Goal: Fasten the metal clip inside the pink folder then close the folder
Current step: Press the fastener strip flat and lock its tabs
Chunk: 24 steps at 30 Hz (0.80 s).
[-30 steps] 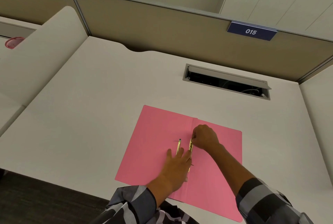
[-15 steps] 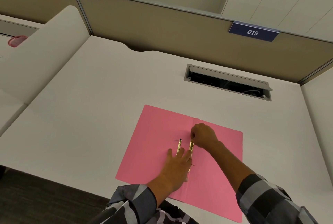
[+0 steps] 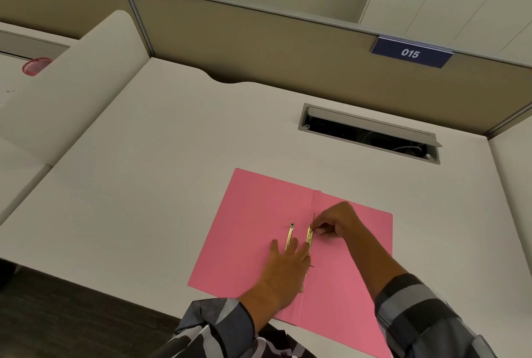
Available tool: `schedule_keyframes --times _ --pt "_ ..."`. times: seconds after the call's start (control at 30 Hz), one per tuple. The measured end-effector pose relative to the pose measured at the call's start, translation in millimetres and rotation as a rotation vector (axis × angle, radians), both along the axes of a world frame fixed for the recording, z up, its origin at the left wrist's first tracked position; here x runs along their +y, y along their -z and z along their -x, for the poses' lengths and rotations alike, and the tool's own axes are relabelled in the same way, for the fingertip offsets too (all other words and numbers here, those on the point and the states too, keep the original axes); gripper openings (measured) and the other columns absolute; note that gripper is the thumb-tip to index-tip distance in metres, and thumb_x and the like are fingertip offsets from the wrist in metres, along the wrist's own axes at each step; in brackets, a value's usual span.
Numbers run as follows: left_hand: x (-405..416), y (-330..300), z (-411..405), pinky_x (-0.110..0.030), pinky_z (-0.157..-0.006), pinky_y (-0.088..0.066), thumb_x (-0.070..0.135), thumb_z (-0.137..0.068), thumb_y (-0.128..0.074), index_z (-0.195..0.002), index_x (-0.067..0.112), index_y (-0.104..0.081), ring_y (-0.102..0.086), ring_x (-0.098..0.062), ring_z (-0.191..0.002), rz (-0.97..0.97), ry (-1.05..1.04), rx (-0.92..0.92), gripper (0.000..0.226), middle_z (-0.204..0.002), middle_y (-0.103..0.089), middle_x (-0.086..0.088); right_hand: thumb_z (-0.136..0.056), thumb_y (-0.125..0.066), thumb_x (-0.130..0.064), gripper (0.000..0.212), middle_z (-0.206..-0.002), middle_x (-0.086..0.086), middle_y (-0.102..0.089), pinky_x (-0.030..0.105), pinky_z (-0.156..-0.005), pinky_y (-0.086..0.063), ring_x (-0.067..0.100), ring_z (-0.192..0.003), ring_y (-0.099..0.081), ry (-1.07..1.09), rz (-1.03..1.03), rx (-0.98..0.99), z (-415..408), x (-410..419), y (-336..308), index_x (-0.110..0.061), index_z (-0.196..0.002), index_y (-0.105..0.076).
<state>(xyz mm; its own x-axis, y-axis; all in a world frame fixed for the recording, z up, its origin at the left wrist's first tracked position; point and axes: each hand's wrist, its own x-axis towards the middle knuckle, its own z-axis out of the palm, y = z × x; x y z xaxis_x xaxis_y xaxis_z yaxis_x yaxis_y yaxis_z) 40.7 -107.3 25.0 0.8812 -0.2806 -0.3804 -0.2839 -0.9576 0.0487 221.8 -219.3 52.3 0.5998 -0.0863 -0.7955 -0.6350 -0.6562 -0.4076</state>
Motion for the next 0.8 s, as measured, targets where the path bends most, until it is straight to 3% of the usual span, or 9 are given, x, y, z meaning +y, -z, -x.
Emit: schedule_keyframes --times 0.07,0.17,0.43,0.53,0.63,0.7,0.8 --pt "0 0 0 -0.072 -0.114 -0.031 0.043 -0.098 -0.068 -0.158 0.009 -0.036 -0.022 -0.038 -0.156 0.0 0.0 0.004 0.076 -0.168 -0.023 -0.012 -0.079 -0.087 0.008 0.013 -0.077 0.02 -0.074 0.041 -0.085 -0.067 0.024 -0.059 -0.069 0.078 -0.024 0.085 1 -3 1 0.006 -0.077 -0.074" --pt "1 1 1 -0.072 -0.114 -0.031 0.043 -0.097 -0.069 -0.158 0.009 -0.036 -0.023 -0.038 -0.156 0.01 -0.008 0.009 0.077 -0.168 -0.024 -0.012 -0.081 -0.086 0.006 0.01 -0.08 0.019 -0.075 0.037 -0.07 -0.065 0.021 -0.056 -0.068 0.119 -0.053 0.138 2 -7 3 0.007 -0.085 -0.078" --pt "5 6 1 -0.07 -0.116 -0.029 0.045 -0.095 -0.071 -0.158 0.011 -0.036 -0.024 -0.035 -0.157 0.086 -0.033 0.02 0.08 -0.168 -0.026 -0.008 -0.086 -0.087 -0.012 0.016 -0.063 0.012 -0.072 0.032 -0.057 -0.06 0.02 -0.051 -0.065 0.11 -0.098 0.164 25 -18 -3 0.001 -0.083 -0.076" --pt "8 9 -2 -0.067 -0.116 -0.029 0.047 -0.092 -0.073 -0.155 0.014 -0.043 -0.026 -0.031 -0.156 0.134 -0.038 0.016 0.078 -0.167 -0.029 -0.004 -0.087 -0.087 -0.021 0.024 -0.07 0.015 -0.077 0.028 -0.051 -0.06 0.021 -0.048 -0.071 0.088 -0.092 0.146 58 -27 -2 0.001 -0.088 -0.079" --pt "13 10 -5 -0.064 -0.117 -0.025 0.051 -0.089 -0.075 -0.154 0.017 -0.044 -0.024 -0.028 -0.156 0.195 -0.041 0.034 0.08 -0.168 -0.029 0.0 -0.091 -0.083 -0.026 0.029 -0.089 0.023 -0.082 0.032 -0.055 -0.064 0.025 -0.056 -0.076 0.158 -0.203 0.224 96 -33 -1 0.003 -0.089 -0.079" --pt "19 10 -8 -0.063 -0.118 -0.024 0.053 -0.086 -0.077 -0.154 0.019 -0.043 -0.023 -0.028 -0.156 0.225 -0.023 0.051 0.084 -0.17 -0.028 0.0 -0.093 -0.081 -0.023 0.028 -0.097 0.026 -0.081 0.037 -0.061 -0.067 0.027 -0.062 -0.077 0.259 -0.301 0.274 112 -35 1 0.005 -0.093 -0.079" --pt "28 9 -12 -0.06 -0.119 -0.023 0.05 -0.081 -0.084 -0.157 0.023 -0.04 -0.022 -0.026 -0.157 0.246 0.026 0.083 0.092 -0.172 -0.026 0.002 -0.091 -0.077 -0.001 0.012 -0.082 0.024 -0.08 0.037 -0.061 -0.067 0.025 -0.059 -0.075 0.372 -0.383 0.241 125 -36 2 0.01 -0.094 -0.078"
